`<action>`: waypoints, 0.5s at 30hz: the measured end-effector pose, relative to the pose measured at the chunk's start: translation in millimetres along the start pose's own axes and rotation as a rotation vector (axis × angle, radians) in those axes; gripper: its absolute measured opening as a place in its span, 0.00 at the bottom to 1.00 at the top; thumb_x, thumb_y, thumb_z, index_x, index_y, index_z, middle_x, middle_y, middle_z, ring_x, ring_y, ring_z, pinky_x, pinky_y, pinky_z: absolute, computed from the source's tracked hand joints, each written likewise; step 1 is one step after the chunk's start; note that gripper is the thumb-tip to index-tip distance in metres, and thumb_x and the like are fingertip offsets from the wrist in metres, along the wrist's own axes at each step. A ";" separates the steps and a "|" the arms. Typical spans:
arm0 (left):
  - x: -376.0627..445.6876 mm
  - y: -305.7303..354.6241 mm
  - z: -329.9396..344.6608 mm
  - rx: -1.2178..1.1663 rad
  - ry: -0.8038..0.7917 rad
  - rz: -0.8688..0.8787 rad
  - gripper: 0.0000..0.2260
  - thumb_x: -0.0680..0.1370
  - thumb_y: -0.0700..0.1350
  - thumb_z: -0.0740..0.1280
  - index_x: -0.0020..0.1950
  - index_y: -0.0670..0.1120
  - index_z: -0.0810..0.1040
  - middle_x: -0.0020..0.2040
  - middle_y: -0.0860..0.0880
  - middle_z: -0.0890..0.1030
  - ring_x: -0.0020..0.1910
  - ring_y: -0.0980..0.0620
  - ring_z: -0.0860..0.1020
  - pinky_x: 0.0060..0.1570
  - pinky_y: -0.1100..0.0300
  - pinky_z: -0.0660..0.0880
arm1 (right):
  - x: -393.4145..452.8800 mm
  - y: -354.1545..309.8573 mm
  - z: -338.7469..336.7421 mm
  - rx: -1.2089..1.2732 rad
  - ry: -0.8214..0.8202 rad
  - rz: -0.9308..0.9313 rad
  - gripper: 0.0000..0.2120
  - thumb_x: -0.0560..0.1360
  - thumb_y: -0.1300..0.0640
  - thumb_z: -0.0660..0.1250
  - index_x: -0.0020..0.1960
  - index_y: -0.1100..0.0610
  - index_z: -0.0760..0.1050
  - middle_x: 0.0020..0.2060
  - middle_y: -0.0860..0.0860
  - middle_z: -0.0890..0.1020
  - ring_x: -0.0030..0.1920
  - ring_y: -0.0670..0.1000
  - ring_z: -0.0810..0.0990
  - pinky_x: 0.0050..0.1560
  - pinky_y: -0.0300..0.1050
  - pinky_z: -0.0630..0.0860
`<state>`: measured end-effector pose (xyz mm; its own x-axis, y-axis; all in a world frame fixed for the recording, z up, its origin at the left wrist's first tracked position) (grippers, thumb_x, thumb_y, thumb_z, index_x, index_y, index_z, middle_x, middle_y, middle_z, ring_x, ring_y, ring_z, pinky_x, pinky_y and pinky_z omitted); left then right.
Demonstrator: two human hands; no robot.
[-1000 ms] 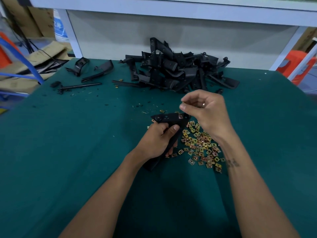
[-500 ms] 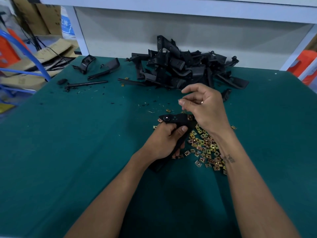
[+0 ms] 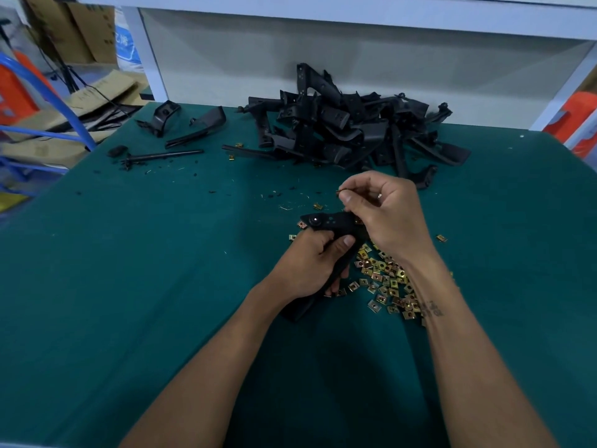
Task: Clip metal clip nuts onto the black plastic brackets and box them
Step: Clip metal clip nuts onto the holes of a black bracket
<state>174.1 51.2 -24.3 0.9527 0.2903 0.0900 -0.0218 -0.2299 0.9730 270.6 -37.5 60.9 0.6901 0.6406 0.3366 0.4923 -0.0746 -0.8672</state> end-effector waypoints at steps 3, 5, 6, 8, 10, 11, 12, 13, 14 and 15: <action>0.0 1.4 0.1 0.012 -0.001 0.012 0.18 0.86 0.51 0.61 0.39 0.43 0.74 0.31 0.46 0.81 0.22 0.45 0.78 0.21 0.58 0.73 | -1.6 -1.2 0.5 -0.042 -0.019 -0.015 0.02 0.77 0.62 0.73 0.47 0.57 0.84 0.39 0.45 0.84 0.42 0.42 0.82 0.45 0.37 0.77; -0.4 2.1 0.5 0.017 0.003 0.006 0.18 0.86 0.51 0.61 0.39 0.43 0.74 0.30 0.46 0.81 0.22 0.44 0.78 0.21 0.57 0.73 | -2.2 -3.0 1.8 -0.051 -0.030 -0.030 0.03 0.77 0.63 0.74 0.47 0.57 0.85 0.40 0.43 0.86 0.44 0.40 0.83 0.46 0.34 0.77; -0.6 2.5 0.5 0.014 0.007 0.001 0.18 0.86 0.50 0.61 0.39 0.43 0.74 0.30 0.46 0.80 0.22 0.44 0.78 0.21 0.57 0.73 | -2.5 -4.1 2.8 -0.053 -0.035 -0.039 0.03 0.77 0.63 0.74 0.48 0.57 0.86 0.41 0.43 0.86 0.44 0.40 0.84 0.46 0.33 0.77; -1.0 3.9 0.5 0.014 0.011 0.003 0.19 0.86 0.49 0.61 0.38 0.42 0.73 0.30 0.46 0.80 0.22 0.45 0.77 0.21 0.57 0.73 | -3.2 -6.4 4.8 -0.064 -0.041 -0.056 0.04 0.76 0.63 0.74 0.48 0.57 0.87 0.42 0.44 0.87 0.46 0.41 0.85 0.48 0.34 0.78; -1.7 6.2 0.5 0.029 0.010 0.008 0.19 0.86 0.49 0.61 0.38 0.41 0.73 0.28 0.47 0.80 0.21 0.46 0.77 0.21 0.58 0.72 | -3.8 -8.5 5.2 -0.061 -0.042 -0.069 0.04 0.76 0.63 0.74 0.49 0.57 0.87 0.43 0.45 0.87 0.47 0.42 0.85 0.49 0.37 0.79; -2.0 7.4 0.7 0.038 0.007 0.011 0.19 0.86 0.48 0.60 0.37 0.41 0.73 0.28 0.48 0.80 0.21 0.47 0.77 0.21 0.59 0.72 | -3.7 -8.9 4.7 -0.060 -0.042 -0.073 0.05 0.76 0.63 0.74 0.50 0.57 0.87 0.43 0.46 0.87 0.47 0.43 0.85 0.50 0.38 0.80; -2.2 8.5 0.8 0.045 0.005 0.015 0.20 0.86 0.48 0.60 0.37 0.40 0.73 0.27 0.48 0.80 0.21 0.47 0.77 0.21 0.59 0.72 | -3.5 -9.4 4.1 -0.064 -0.047 -0.079 0.05 0.77 0.63 0.73 0.50 0.57 0.87 0.44 0.46 0.87 0.47 0.43 0.85 0.50 0.39 0.80; -2.5 9.3 1.0 0.048 0.004 0.017 0.19 0.86 0.48 0.60 0.38 0.40 0.73 0.28 0.48 0.80 0.21 0.47 0.78 0.21 0.59 0.72 | -3.4 -9.9 4.3 -0.071 -0.056 -0.085 0.05 0.77 0.63 0.73 0.50 0.57 0.87 0.44 0.46 0.87 0.46 0.43 0.85 0.48 0.38 0.80; -2.7 10.0 1.0 0.048 0.004 0.019 0.19 0.86 0.47 0.60 0.38 0.40 0.73 0.28 0.48 0.80 0.21 0.46 0.78 0.21 0.58 0.72 | -3.8 -10.3 5.3 -0.079 -0.067 -0.088 0.06 0.78 0.63 0.72 0.50 0.56 0.87 0.44 0.46 0.86 0.44 0.44 0.84 0.44 0.36 0.79; -2.9 10.7 1.0 0.049 0.003 0.022 0.19 0.86 0.47 0.60 0.38 0.40 0.73 0.28 0.48 0.80 0.21 0.46 0.78 0.21 0.59 0.72 | -4.3 -10.4 7.1 -0.085 -0.078 -0.087 0.06 0.78 0.63 0.72 0.50 0.55 0.87 0.44 0.46 0.85 0.41 0.44 0.84 0.39 0.35 0.79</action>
<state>171.4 47.0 -14.3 0.9513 0.2873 0.1118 -0.0277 -0.2815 0.9592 258.7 -34.0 65.9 0.6015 0.7044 0.3768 0.5935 -0.0784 -0.8010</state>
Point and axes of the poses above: each hand's wrist, its own x-axis towards the middle knuckle, its own z-axis out of the palm, y = z × x, the point moved 5 cm from there along x, towards the middle knuckle
